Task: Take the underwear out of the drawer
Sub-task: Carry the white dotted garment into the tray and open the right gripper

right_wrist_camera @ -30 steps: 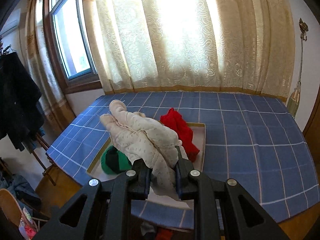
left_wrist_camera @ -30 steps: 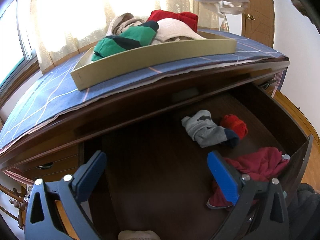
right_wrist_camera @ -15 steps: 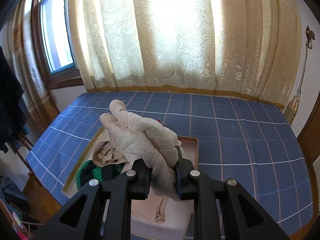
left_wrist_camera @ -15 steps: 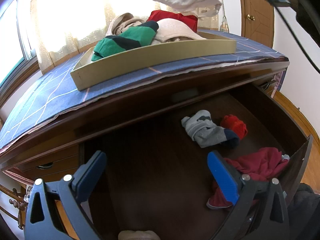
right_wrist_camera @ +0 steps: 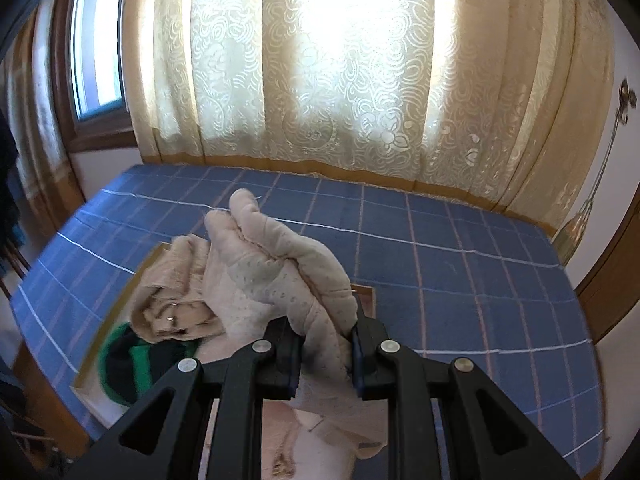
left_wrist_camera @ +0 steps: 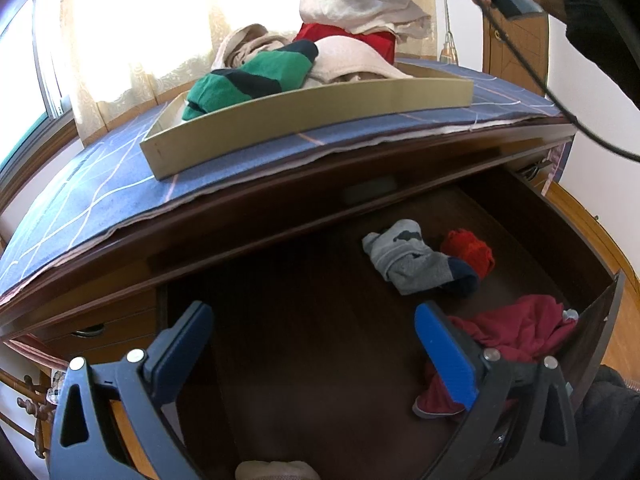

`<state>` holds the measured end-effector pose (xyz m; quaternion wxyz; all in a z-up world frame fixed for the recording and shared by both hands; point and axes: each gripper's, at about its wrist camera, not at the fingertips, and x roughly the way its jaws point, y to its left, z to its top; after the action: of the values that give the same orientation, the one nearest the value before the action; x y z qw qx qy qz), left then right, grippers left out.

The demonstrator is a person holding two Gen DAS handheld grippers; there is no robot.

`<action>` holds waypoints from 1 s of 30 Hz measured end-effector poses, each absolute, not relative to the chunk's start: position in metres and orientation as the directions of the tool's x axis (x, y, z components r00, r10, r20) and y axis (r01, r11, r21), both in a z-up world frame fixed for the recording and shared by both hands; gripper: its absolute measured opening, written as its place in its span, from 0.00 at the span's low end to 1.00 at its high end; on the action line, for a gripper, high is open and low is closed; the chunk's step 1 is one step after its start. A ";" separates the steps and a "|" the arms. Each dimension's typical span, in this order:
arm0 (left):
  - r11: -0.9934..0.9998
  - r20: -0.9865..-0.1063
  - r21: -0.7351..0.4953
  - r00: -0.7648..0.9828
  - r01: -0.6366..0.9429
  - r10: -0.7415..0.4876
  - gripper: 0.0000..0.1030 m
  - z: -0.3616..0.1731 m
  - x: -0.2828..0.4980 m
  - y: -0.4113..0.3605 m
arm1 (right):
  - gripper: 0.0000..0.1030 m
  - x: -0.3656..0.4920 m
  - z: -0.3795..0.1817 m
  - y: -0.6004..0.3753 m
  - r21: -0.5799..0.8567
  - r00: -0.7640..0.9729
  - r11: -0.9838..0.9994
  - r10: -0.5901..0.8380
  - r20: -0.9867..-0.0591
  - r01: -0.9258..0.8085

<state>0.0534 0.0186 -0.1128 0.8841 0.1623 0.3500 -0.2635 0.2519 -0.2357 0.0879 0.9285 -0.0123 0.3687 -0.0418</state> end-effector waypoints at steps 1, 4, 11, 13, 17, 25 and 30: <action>0.809 -0.704 0.103 0.617 0.579 -0.352 1.00 -0.113 0.053 0.019 | 0.20 0.253 0.086 -0.236 -0.061 0.722 0.996 -0.092 -0.686 0.069; 0.811 -0.707 0.099 0.614 0.576 -0.350 1.00 -0.114 0.054 0.018 | 0.20 0.254 0.081 -0.239 -0.054 0.719 0.996 -0.086 -0.690 0.068; 0.813 -0.712 0.095 0.610 0.574 -0.348 1.00 -0.114 0.056 0.017 | 0.20 0.253 0.081 -0.236 -0.024 0.726 0.999 -0.052 -0.686 0.048; 0.815 -0.711 0.094 0.612 0.571 -0.346 1.00 -0.115 0.056 0.018 | 0.20 0.251 0.089 -0.231 0.013 0.739 1.000 -0.012 -0.674 0.027; 0.819 -0.712 0.092 0.612 0.567 -0.344 1.00 -0.116 0.055 0.019 | 0.20 0.247 0.106 -0.211 0.075 0.757 0.996 0.081 -0.648 -0.042; 0.841 -0.747 0.056 0.581 0.539 -0.322 1.00 -0.121 0.063 0.020 | 0.20 0.251 0.111 -0.154 0.182 0.719 0.964 0.267 -0.642 -0.195; 0.855 -0.777 0.017 0.546 0.518 -0.315 1.00 -0.126 0.071 0.023 | 0.20 0.278 0.094 -0.122 0.183 0.679 0.956 0.291 -0.674 -0.228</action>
<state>0.0710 0.0233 -0.1262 0.8705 0.1230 0.4122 -0.2391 0.2776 -0.1217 0.0944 0.9153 0.0418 0.3746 0.1417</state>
